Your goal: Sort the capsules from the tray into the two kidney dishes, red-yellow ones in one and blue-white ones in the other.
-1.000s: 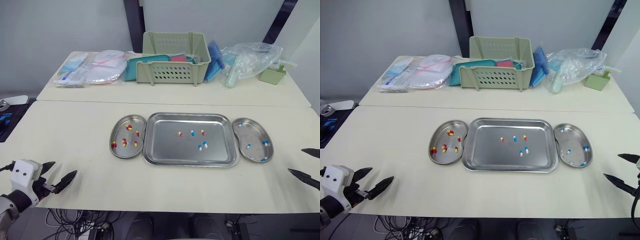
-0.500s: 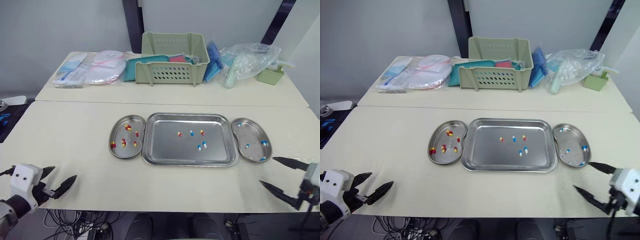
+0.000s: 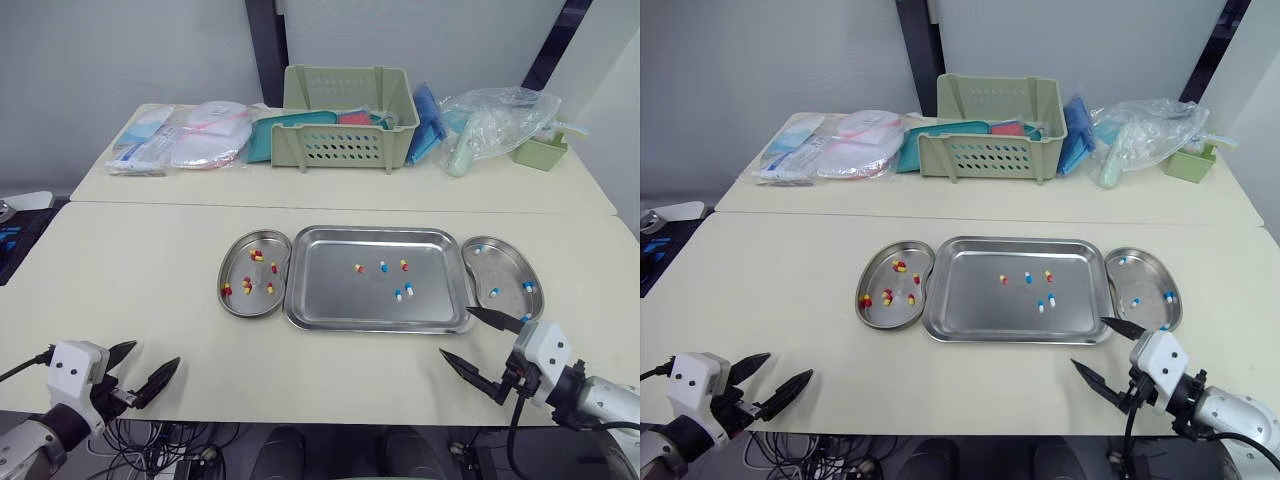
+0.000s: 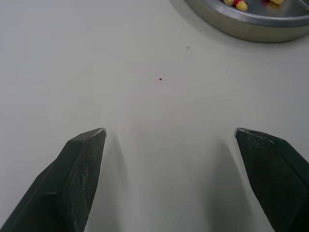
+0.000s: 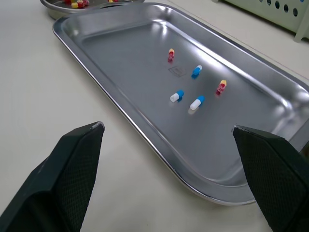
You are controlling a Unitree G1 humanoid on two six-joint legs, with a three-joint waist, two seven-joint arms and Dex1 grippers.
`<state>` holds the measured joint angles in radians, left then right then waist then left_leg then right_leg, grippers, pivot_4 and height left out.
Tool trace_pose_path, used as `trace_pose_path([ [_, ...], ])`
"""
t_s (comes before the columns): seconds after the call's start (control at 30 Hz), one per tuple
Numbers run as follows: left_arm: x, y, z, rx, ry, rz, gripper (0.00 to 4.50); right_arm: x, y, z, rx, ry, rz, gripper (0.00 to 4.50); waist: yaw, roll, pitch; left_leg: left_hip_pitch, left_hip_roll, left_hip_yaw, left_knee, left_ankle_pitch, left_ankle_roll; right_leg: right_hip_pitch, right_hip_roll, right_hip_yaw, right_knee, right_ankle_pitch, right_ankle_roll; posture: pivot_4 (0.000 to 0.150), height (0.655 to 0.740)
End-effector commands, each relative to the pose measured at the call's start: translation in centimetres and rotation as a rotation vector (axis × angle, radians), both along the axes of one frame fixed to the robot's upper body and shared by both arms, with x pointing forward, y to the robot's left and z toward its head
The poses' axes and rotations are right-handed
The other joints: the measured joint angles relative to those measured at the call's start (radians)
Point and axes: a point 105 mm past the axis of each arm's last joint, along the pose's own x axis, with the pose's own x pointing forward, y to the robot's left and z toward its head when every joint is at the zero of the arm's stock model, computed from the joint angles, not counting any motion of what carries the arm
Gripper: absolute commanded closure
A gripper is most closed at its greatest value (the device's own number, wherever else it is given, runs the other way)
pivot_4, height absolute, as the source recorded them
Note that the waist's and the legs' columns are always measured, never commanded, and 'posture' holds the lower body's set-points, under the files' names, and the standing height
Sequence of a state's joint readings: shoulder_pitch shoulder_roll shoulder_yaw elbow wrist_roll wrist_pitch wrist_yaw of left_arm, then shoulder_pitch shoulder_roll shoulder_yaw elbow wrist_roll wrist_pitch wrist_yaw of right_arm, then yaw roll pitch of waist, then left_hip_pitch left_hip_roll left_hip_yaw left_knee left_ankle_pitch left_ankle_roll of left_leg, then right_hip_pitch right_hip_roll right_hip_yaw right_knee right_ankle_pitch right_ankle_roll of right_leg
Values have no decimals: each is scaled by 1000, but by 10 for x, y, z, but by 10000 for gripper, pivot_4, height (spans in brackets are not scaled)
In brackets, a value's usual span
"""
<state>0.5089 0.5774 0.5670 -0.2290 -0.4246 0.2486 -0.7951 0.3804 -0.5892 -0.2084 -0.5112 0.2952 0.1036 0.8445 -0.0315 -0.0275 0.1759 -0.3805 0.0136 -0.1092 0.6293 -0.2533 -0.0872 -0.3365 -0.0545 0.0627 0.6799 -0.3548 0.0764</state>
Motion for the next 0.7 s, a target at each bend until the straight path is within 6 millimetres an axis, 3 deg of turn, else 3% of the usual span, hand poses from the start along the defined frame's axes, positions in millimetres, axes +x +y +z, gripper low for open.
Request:
trace_pose_path([
  [0.03, 0, -7, 13, 46, -51, -62, 740, 1, 3, 4, -8, -32, 23, 0, 0, 0, 0, 0, 0, 0, 0, 0, 0, 0, 0, 0, 0, 0, 0, 1500, 7400],
  [0.1, -1, -15, 18, 61, -56, -125, 740, 1, 4, 2, -8, -30, 26, 0, 0, 0, 0, 0, 0, 0, 0, 0, 0, 0, 0, 0, 0, 0, 0, 1500, 7400],
  [0.33, 23, -79, 54, 52, -115, -517, 740, -3, 9, -10, -14, -7, 68, 0, 6, 0, 0, 0, 0, 0, 0, 0, 0, 0, 0, 0, 0, 0, 0, 1500, 7400],
  [0.5, 51, -132, 65, 31, -113, -745, 740, -7, 13, -16, -4, -1, 79, 0, 2, 1, -1, 0, -1, 0, 0, 0, 0, 0, 0, 0, 0, 0, 0, 1500, 7400],
  [0.67, 94, -175, 70, -15, -148, -789, 740, -9, 18, -19, 10, -4, 79, 0, 0, 2, -1, 0, -1, 0, 1, 0, 0, 0, 0, 0, 1, 0, 0, 1500, 7400],
  [0.7, 102, -182, 72, -19, -159, -792, 2447, -8, 19, -19, 19, -8, 71, 0, -1, 2, -1, 0, -1, 0, 1, 0, 0, 0, 0, 0, 1, 0, 0, 1500, 7400],
])
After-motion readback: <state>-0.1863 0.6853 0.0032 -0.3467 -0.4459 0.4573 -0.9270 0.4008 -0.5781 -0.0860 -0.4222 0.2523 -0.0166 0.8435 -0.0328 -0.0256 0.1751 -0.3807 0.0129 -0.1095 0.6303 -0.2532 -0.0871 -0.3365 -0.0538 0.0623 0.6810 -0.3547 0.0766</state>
